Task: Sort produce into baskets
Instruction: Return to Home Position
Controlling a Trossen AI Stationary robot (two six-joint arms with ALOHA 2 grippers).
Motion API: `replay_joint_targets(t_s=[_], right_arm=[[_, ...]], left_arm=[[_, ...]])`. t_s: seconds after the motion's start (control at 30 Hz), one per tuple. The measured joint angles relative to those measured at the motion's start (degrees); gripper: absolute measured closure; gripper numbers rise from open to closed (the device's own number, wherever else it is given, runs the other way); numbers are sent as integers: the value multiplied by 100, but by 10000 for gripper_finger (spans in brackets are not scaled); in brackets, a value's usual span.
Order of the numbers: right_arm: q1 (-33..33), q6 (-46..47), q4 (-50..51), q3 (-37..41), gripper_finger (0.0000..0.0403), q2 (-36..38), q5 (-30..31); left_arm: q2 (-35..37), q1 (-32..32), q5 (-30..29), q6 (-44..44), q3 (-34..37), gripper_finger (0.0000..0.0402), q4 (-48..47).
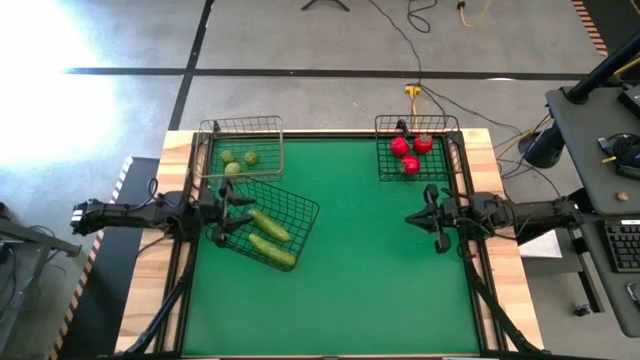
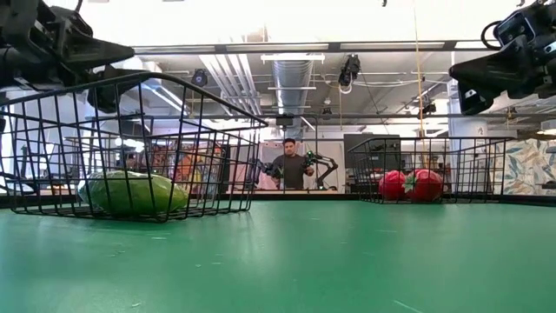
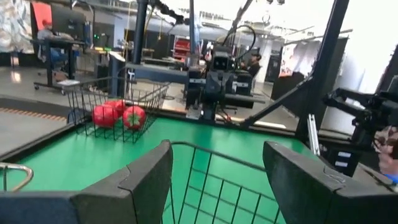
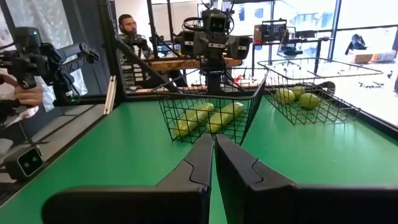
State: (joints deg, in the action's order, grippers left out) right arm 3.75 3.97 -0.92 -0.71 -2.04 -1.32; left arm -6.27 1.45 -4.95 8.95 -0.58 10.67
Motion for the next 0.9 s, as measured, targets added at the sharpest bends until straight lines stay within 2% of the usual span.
replay_joint_targets(t_s=[0.27, 0.9], right_arm=[[0, 51, -103, 2, 390, 3, -13], [0, 51, -104, 4, 390, -2, -9]], left_arm=[[-153, -7, -2, 68, -22, 169, -585], [-456, -4, -2, 59, -46, 169, -579]])
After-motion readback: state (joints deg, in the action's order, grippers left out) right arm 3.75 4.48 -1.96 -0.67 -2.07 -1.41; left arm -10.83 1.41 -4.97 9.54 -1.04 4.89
